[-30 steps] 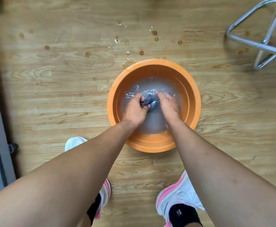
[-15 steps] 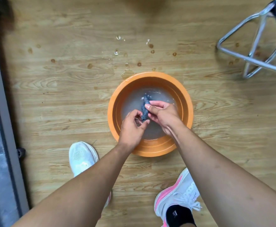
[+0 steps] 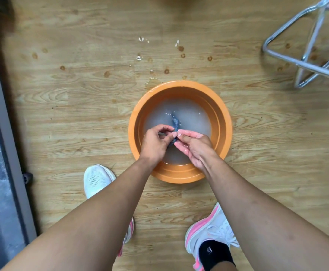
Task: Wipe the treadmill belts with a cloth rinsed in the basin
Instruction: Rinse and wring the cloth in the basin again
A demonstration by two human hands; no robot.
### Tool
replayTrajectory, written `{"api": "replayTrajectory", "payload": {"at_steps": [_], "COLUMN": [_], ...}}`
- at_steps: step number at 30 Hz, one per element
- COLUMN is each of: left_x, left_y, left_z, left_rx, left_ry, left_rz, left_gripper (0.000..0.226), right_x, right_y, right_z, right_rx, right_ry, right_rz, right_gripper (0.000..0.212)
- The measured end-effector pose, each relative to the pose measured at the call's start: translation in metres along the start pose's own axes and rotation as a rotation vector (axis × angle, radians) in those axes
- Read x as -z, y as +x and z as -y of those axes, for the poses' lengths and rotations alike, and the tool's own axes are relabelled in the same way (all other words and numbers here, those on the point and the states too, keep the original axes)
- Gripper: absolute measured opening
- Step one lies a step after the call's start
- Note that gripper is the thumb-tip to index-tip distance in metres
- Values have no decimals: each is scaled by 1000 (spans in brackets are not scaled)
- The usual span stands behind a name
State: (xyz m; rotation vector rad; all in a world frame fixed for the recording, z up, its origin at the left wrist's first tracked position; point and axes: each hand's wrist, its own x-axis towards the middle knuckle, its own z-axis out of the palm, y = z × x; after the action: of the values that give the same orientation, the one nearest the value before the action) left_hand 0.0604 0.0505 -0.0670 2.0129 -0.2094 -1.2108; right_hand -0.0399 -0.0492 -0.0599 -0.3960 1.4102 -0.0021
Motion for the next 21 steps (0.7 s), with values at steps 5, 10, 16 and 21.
{"api": "replayTrajectory", "payload": {"at_steps": [5, 10, 16, 21], "left_x": [-5, -4, -12, -19], "left_y": [1, 0, -2, 6], "left_z": [2, 5, 11, 1], "left_rx": [53, 100, 273, 481], "left_ry": [2, -22, -293, -683], "left_rz": [19, 61, -210, -333], "left_gripper": [19, 9, 22, 22], "right_x": [13, 24, 23, 1], "right_y": [-1, -5, -2, 6], "right_z": [-2, -4, -5, 7], "right_rx": [-39, -14, 76, 126], "right_ry": [-71, -53, -18, 152], "right_rz": [-6, 23, -199, -322], "right_gripper": [15, 10, 12, 13]}}
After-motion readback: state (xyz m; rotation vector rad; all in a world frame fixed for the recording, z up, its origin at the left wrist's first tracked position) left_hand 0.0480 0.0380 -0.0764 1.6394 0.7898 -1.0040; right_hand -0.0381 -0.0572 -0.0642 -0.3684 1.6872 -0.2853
